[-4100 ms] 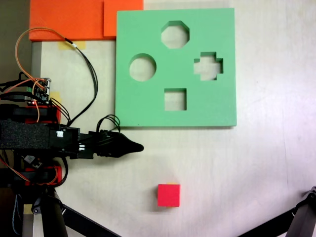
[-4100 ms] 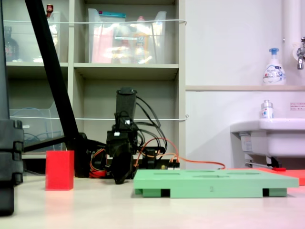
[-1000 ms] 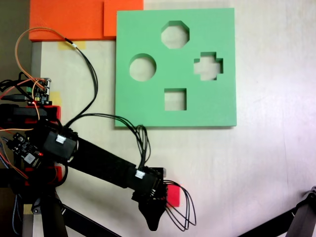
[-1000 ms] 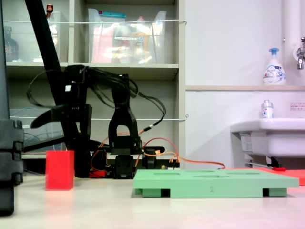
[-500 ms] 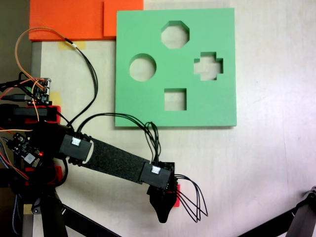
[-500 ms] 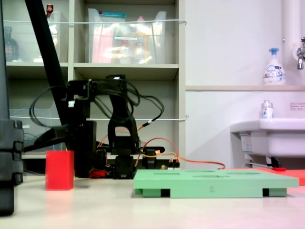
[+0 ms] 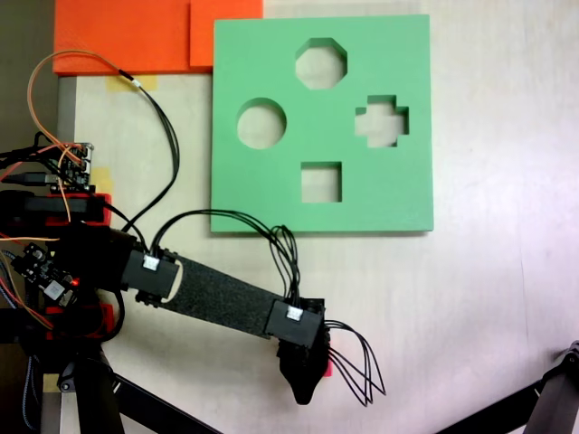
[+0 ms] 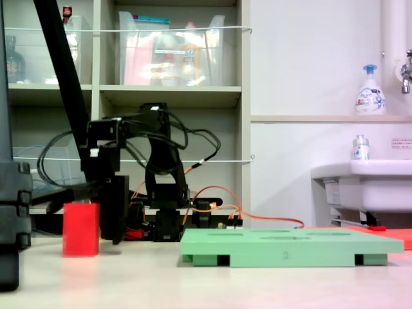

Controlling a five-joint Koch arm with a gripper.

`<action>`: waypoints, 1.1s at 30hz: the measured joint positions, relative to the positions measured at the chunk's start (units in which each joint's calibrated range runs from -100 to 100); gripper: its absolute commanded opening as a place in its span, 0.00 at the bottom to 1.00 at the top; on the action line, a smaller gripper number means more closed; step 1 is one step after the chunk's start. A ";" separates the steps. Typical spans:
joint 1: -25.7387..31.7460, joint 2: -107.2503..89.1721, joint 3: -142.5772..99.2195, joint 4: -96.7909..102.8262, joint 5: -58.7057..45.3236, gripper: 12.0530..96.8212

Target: Put the square block into the corresponding hole

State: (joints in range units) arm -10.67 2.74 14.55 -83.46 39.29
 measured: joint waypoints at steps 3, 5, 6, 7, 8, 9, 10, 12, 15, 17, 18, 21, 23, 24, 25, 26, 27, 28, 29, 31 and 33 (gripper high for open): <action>-0.24 -0.27 0.98 0.39 0.00 0.52; -0.34 -0.27 0.98 1.08 0.00 0.44; -0.29 -0.41 1.08 1.08 0.05 0.41; -0.29 -0.55 1.08 0.98 0.00 0.40; -0.39 -0.68 1.18 0.78 0.00 0.38; -0.49 -0.68 0.88 0.39 0.00 0.36; -0.54 -0.55 0.69 0.00 0.00 0.35; -0.68 -0.55 0.69 -1.08 0.05 0.28; -0.78 -0.82 0.88 -2.74 0.10 0.20; -0.68 -1.09 0.88 -3.82 0.29 0.17; -0.73 -1.23 0.98 -4.21 0.29 0.14; -0.78 -1.64 0.88 -4.80 0.29 0.14; -0.73 -1.78 0.88 -5.19 0.49 0.14; -0.73 -1.78 0.88 -5.29 0.68 0.14; -0.73 -2.05 0.88 -5.38 0.83 0.14; -0.73 -2.19 0.88 -5.58 0.93 0.14; -0.73 -2.74 0.78 -5.87 0.98 0.14; -0.73 -3.69 0.78 -5.97 0.98 0.14; -0.73 -5.06 0.78 -5.97 0.98 0.14; -0.78 -8.07 -0.20 -7.05 1.03 0.14; -0.78 -11.49 -0.78 -10.18 1.07 0.14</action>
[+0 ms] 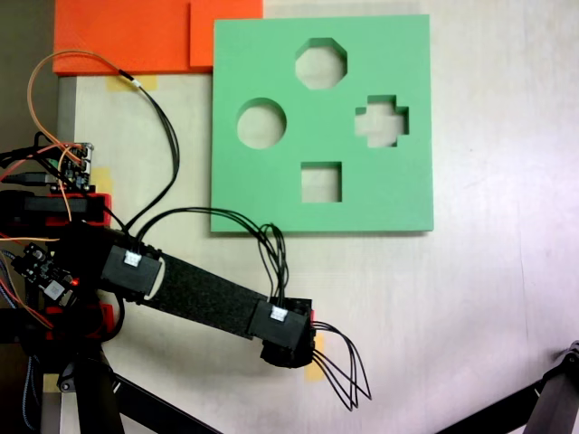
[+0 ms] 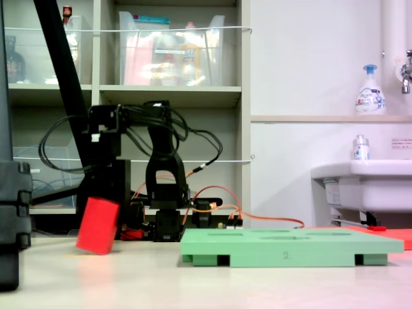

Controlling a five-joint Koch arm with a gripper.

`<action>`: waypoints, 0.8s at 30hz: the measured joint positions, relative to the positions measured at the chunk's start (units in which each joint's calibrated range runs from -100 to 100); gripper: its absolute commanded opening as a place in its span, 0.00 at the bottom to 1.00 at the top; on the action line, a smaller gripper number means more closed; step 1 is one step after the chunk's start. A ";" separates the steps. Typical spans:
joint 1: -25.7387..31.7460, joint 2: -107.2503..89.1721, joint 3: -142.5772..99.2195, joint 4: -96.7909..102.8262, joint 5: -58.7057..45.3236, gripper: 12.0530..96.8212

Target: Put the square block into the corresponding hole

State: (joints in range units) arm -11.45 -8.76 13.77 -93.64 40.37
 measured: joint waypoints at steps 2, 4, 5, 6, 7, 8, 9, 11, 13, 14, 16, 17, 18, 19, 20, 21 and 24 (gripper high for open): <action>0.20 -5.06 -0.20 -2.35 0.59 0.14; 0.49 -11.63 -0.20 -2.55 1.22 0.14; 0.78 -14.91 -0.20 -2.64 1.71 0.14; 1.27 -18.47 -0.20 -2.64 2.30 0.14; 1.90 -22.02 -0.20 -2.64 3.08 0.14; 2.64 -25.31 -0.20 -2.64 3.96 0.14; 3.57 -28.18 -0.20 -2.74 4.93 0.14; 5.91 -32.56 -0.20 -3.33 6.98 0.14; 8.64 -34.47 -0.20 -3.62 9.18 0.14; 10.16 -34.75 -0.20 -3.72 10.55 0.14; 13.04 -34.75 -0.20 -3.82 13.09 0.14; 14.31 -34.75 -0.20 -3.82 14.31 0.14; 15.53 -34.75 -0.20 -3.82 15.78 0.14; 16.61 -34.75 -0.20 -3.82 16.85 0.14; 17.58 -34.61 -0.20 -3.82 17.97 0.14; 18.36 -34.61 -0.20 -3.82 18.90 0.14; 19.93 -32.56 -0.20 -3.82 21.05 0.14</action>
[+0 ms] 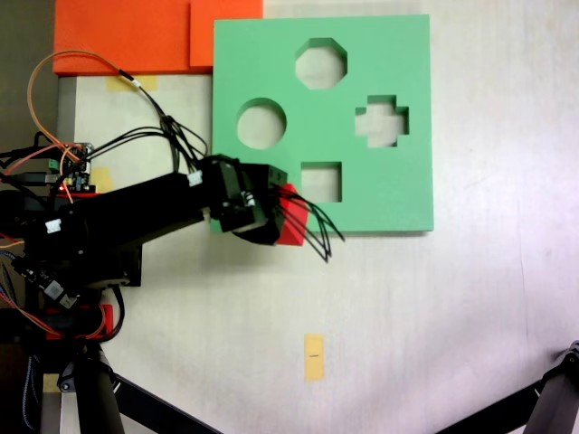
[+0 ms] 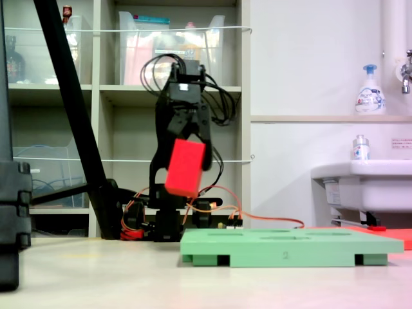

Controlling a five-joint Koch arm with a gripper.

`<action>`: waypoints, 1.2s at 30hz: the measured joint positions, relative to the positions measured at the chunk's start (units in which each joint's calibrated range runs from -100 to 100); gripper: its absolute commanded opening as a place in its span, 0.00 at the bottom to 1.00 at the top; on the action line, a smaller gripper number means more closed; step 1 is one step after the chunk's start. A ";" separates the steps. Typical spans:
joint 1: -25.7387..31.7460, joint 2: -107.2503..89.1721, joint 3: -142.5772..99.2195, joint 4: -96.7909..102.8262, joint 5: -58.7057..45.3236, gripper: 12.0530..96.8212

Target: Put the square block into the corresponding hole

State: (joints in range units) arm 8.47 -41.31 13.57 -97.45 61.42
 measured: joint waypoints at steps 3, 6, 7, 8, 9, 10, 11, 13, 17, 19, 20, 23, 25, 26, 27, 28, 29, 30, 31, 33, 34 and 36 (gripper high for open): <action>0.54 3.15 0.00 0.00 1.07 0.14; 0.63 6.43 0.10 0.29 1.27 0.14; 0.63 7.66 0.00 0.88 1.27 0.14; 0.73 8.89 0.10 1.37 1.27 0.14; 0.78 10.40 0.10 1.96 1.27 0.14; 0.88 12.04 0.10 2.64 1.27 0.14; 0.98 13.68 0.39 3.23 1.27 0.14; 1.32 17.37 3.53 3.62 1.27 0.14; 1.86 24.49 9.80 4.11 1.27 0.14; 2.05 27.36 12.15 4.31 1.42 0.14; 2.20 28.86 13.33 4.31 1.56 0.14; 2.64 32.01 14.80 4.31 1.95 0.14; 2.88 33.38 14.89 4.31 1.95 0.14; 3.08 33.93 14.99 4.31 1.95 0.14; 3.32 34.47 14.89 4.31 1.95 0.14; 3.47 35.16 14.99 4.31 1.95 0.14; 3.61 35.70 15.29 4.31 1.95 0.14; 3.66 36.11 16.17 4.31 2.00 0.14; 3.76 36.25 16.76 4.31 2.00 0.14; 4.00 36.39 17.44 4.41 2.30 0.14; 4.05 36.66 18.03 4.50 2.44 0.14; 4.20 37.48 18.81 4.50 2.59 0.14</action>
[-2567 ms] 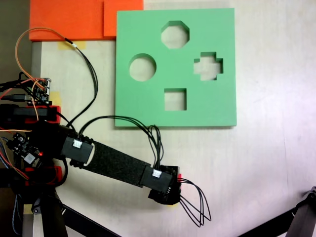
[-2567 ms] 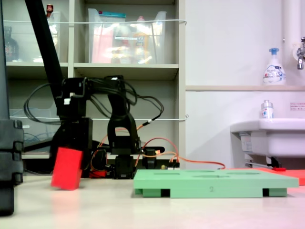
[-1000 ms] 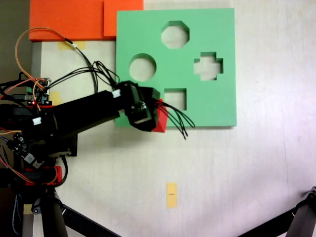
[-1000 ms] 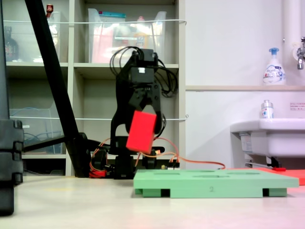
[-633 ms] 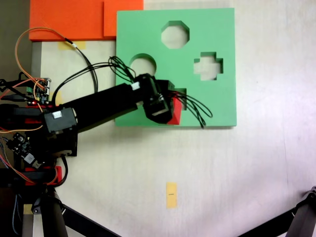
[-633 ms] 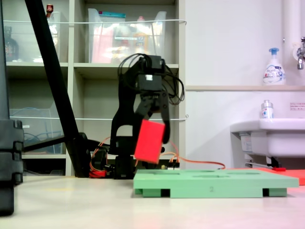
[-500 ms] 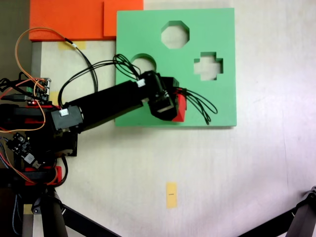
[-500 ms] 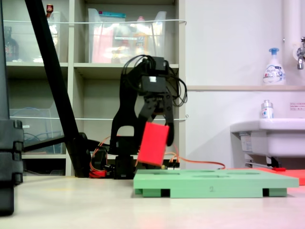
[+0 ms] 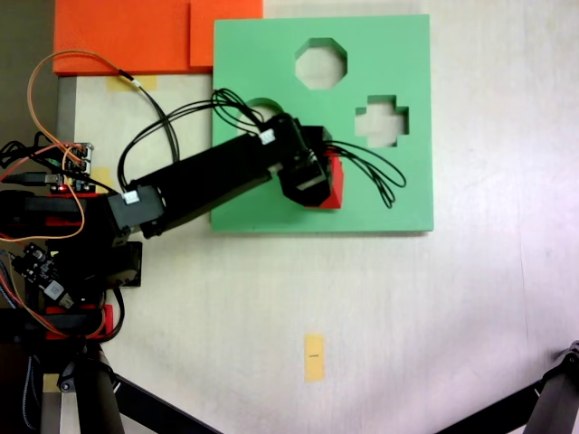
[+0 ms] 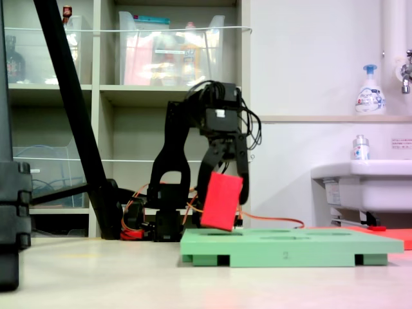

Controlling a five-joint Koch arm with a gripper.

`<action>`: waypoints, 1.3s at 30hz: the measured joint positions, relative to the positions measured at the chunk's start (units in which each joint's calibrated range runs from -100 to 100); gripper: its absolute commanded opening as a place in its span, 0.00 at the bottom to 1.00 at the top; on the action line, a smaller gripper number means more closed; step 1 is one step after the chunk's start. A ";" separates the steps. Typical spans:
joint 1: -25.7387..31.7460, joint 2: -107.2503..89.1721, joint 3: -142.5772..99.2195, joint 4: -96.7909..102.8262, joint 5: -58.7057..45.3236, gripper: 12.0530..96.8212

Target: Put the square block into the corresponding hole

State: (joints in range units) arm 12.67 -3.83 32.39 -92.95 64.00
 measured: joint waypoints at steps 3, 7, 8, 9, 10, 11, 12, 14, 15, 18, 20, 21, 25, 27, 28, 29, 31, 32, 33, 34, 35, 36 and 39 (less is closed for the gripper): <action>0.39 1.92 2.35 0.00 0.05 0.14; 0.68 2.33 2.45 0.00 0.05 0.14; 0.78 2.46 2.35 0.00 0.05 0.14; 0.83 2.46 2.45 0.00 0.10 0.14; 0.83 2.60 2.45 0.00 0.10 0.14; 0.88 2.60 2.45 0.00 0.20 0.14; 0.88 2.60 2.45 0.00 0.29 0.14; 0.93 2.60 2.45 0.00 0.49 0.14; 0.93 2.60 2.45 0.00 0.49 0.14; 0.93 3.69 2.45 0.00 0.49 0.14; 0.93 4.92 2.45 -0.10 0.54 0.14; 0.98 5.34 2.55 -0.10 0.54 0.14; 1.42 6.57 2.74 -0.39 0.59 0.14; 1.61 7.80 3.82 -0.59 0.59 0.14; 1.71 8.21 4.12 -0.69 0.73 0.14; 1.76 8.48 4.12 -0.69 0.78 0.14; 1.86 8.62 4.21 -1.08 0.83 0.14; 1.95 8.62 4.31 -1.37 0.88 0.14; 2.05 8.62 4.41 -1.66 0.88 0.14; 2.10 8.62 4.41 -1.96 0.88 0.14; 2.10 8.62 4.41 -2.15 0.88 0.14; 2.15 8.62 4.51 -2.25 0.88 0.14; 2.15 8.48 4.51 -2.25 0.88 0.14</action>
State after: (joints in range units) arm 14.82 4.65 36.89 -95.20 64.88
